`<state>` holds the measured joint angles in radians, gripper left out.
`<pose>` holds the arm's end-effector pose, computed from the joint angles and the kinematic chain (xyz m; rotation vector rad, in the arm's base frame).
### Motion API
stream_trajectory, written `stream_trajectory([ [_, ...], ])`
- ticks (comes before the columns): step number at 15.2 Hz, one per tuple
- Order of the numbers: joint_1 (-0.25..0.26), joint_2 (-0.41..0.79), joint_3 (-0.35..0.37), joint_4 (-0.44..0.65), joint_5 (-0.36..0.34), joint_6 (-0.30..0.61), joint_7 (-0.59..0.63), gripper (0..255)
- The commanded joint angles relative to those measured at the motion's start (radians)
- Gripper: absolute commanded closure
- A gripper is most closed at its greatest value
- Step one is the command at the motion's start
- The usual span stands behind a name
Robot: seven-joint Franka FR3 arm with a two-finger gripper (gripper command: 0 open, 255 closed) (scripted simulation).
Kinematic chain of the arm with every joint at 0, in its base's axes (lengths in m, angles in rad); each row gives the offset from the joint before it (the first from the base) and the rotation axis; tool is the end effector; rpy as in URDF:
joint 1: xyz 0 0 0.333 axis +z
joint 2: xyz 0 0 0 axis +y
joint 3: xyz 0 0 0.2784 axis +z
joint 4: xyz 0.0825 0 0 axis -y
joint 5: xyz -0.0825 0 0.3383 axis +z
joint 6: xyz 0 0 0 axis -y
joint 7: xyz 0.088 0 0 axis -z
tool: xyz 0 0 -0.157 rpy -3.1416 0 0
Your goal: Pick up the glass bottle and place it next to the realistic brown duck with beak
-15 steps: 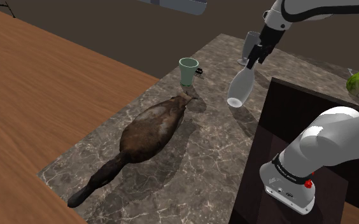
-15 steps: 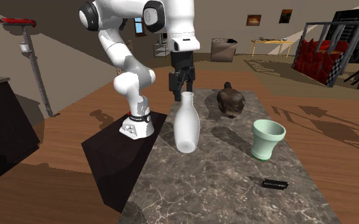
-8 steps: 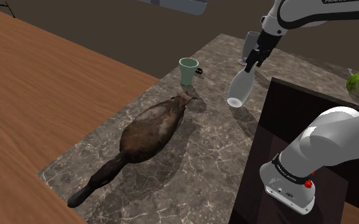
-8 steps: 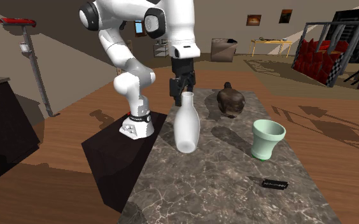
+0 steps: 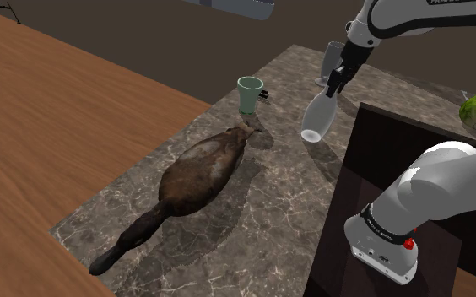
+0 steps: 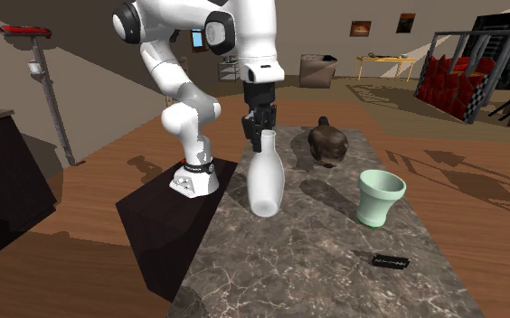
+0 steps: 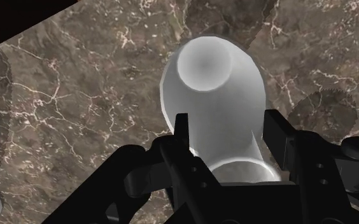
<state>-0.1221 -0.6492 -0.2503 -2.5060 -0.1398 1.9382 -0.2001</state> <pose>0.3198 -0.1398 0.4313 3.1365 -0.1289 0.1125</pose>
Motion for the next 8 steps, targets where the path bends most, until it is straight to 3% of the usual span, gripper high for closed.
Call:
stream_trajectory([
  [1, 0.000, 0.000, 0.000, 0.000, 0.000, 0.000, 0.000, 255],
  [8, 0.002, -0.004, 0.005, 0.037, 0.004, -0.041, 0.000, 255],
])
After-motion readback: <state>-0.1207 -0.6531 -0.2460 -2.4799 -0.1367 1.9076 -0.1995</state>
